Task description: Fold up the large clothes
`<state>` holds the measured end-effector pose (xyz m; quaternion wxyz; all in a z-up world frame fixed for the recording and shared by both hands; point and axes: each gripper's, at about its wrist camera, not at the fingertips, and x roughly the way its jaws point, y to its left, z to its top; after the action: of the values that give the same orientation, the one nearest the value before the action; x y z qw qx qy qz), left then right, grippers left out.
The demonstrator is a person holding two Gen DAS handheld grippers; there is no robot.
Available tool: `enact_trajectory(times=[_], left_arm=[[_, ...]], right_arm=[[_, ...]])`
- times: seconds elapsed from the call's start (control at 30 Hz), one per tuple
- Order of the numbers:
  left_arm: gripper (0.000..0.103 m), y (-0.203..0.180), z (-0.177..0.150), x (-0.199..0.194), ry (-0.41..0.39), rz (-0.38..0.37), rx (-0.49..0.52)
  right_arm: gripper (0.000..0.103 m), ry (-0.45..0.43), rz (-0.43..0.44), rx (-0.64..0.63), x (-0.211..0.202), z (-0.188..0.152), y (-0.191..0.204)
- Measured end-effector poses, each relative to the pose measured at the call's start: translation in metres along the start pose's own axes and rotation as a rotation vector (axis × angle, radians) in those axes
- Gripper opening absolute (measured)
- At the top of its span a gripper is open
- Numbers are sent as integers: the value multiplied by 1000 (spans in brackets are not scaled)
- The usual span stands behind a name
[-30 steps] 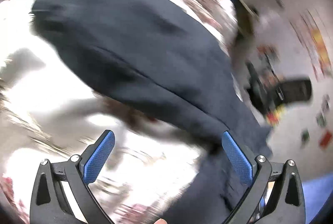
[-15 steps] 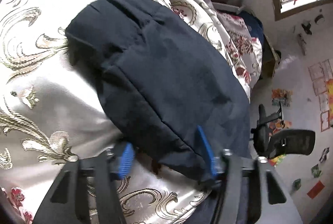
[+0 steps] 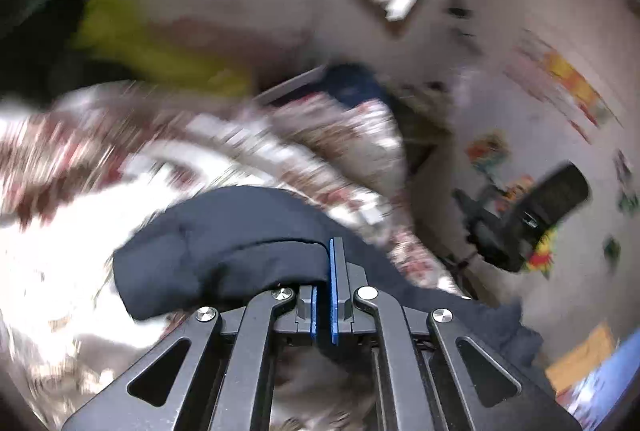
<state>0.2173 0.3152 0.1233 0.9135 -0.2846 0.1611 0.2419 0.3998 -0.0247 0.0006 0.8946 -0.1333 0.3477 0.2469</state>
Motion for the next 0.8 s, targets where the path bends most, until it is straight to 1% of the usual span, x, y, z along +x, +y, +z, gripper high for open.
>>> enact_trajectory(times=[0.1, 0.13, 0.2, 0.23, 0.27, 0.33, 0.43, 0.5, 0.53, 0.57, 0.67, 0.8], left_arm=[[2, -53, 4, -8, -52, -69, 155], [2, -74, 2, -10, -59, -115, 206], [2, -113, -4, -14, -62, -198, 299], [2, -126, -8, -16, -62, -231, 331], [2, -145, -14, -19, -57, -286, 381], [2, -175, -25, -18, -34, -370, 456], [2, -217, -54, -19, 50, -517, 549], [2, -240, -81, -18, 108, -594, 615], [2, -252, -90, -19, 125, -616, 638], [2, -263, -107, -17, 156, -645, 671], [2, -289, -152, -10, 247, -706, 728], [2, -309, -212, -2, 366, -742, 788]], right_arm=[[95, -32, -11, 26, -11, 3, -9], [95, -45, -18, 41, -15, 3, -14], [95, -67, -33, 70, -23, 3, -23], [95, -78, -42, 85, -27, 3, -28], [95, -91, -56, 104, -32, 2, -35], [95, -110, -81, 133, -41, 0, -47], [95, -132, -130, 171, -55, -7, -71], [95, -138, -161, 197, -64, -12, -87], [95, -137, -178, 213, -69, -16, -97], [95, -135, -195, 229, -73, -21, -107], [95, -132, -238, 271, -83, -34, -129], [95, -112, -287, 328, -94, -55, -157]])
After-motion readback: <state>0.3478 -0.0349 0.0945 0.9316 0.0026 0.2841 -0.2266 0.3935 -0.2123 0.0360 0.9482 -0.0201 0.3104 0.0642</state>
